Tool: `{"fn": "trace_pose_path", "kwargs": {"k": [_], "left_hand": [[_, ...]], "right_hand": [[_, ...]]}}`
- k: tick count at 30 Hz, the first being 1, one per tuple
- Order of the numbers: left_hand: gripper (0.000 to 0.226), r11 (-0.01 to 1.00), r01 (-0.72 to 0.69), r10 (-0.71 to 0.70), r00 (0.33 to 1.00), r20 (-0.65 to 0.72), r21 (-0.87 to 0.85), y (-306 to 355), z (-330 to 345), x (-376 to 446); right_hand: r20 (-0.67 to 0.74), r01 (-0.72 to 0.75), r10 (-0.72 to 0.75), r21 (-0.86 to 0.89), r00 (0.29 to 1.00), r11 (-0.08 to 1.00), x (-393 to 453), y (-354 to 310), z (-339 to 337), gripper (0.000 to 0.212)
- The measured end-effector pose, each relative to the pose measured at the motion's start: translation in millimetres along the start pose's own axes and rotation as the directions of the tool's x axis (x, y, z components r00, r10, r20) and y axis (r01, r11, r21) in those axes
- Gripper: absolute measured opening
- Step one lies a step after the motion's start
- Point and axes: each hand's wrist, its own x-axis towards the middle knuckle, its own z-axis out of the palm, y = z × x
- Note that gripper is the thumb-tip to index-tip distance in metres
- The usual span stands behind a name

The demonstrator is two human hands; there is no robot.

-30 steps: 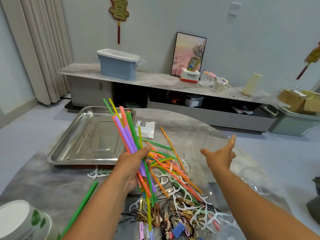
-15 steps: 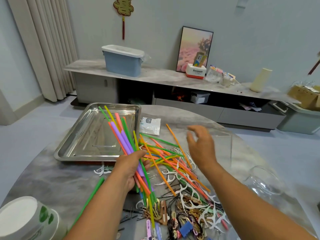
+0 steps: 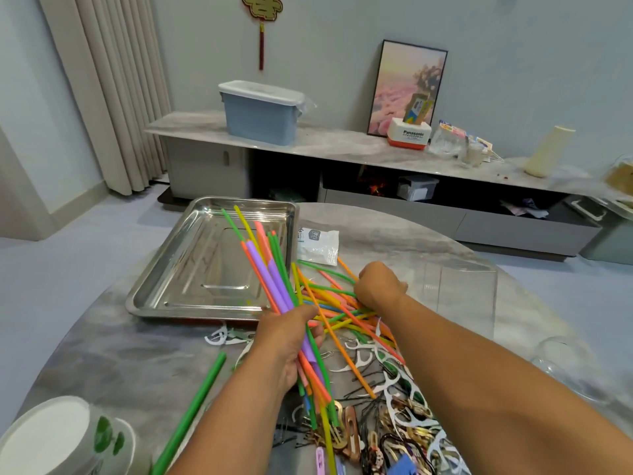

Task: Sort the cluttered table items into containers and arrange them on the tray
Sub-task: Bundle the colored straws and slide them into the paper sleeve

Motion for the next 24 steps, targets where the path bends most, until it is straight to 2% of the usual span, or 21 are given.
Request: {"fn": "trace_pose_path", "kwargs": {"k": [5, 9, 11, 15, 17, 19, 24], "left_hand": [[0.036, 1.000, -0.029, 0.029, 0.999, -0.035, 0.005, -6.6, -0.2, 4.5], [0.034, 0.999, -0.041, 0.041, 0.998, -0.055, 0.003, -9.4, -0.9, 5.0], [0.033, 0.999, -0.036, 0.037, 0.997, -0.061, 0.007, -11.2, -0.4, 4.5], [0.036, 1.000, 0.005, -0.005, 0.998, -0.058, -0.012, -12.2, -0.7, 3.6], [0.038, 1.000, 0.022, -0.023, 0.999, -0.048, -0.018, -11.2, -1.2, 3.6], [0.038, 1.000, 0.029, -0.029, 0.999, -0.040, -0.009, -10.8, -2.3, 5.1], [0.040, 0.999, 0.040, -0.038, 0.998, -0.048, 0.024, -11.5, -4.7, 5.5]], "right_hand": [[-0.072, 0.073, -0.069, 0.052, 0.995, 0.996, -7.6, 1.4, -0.9, 0.017], [-0.007, 0.121, -0.121, 0.082, 0.993, 0.989, -22.9, 1.4, -0.7, 0.015], [0.015, 0.117, -0.118, 0.058, 0.993, 0.991, -28.6, 2.3, 1.4, 0.022], [0.030, 0.115, -0.114, -0.028, 0.993, 0.993, -30.9, 3.9, 3.4, 0.049], [0.056, 0.147, -0.144, -0.058, 0.988, 0.987, -31.8, 3.4, 1.7, 0.084], [0.108, 0.209, -0.197, -0.115, 0.974, 0.971, -32.5, -1.5, -2.4, 0.108], [0.372, 0.329, -0.240, -0.195, 0.897, 0.924, -27.6, -21.7, -8.3, 0.127]]}}
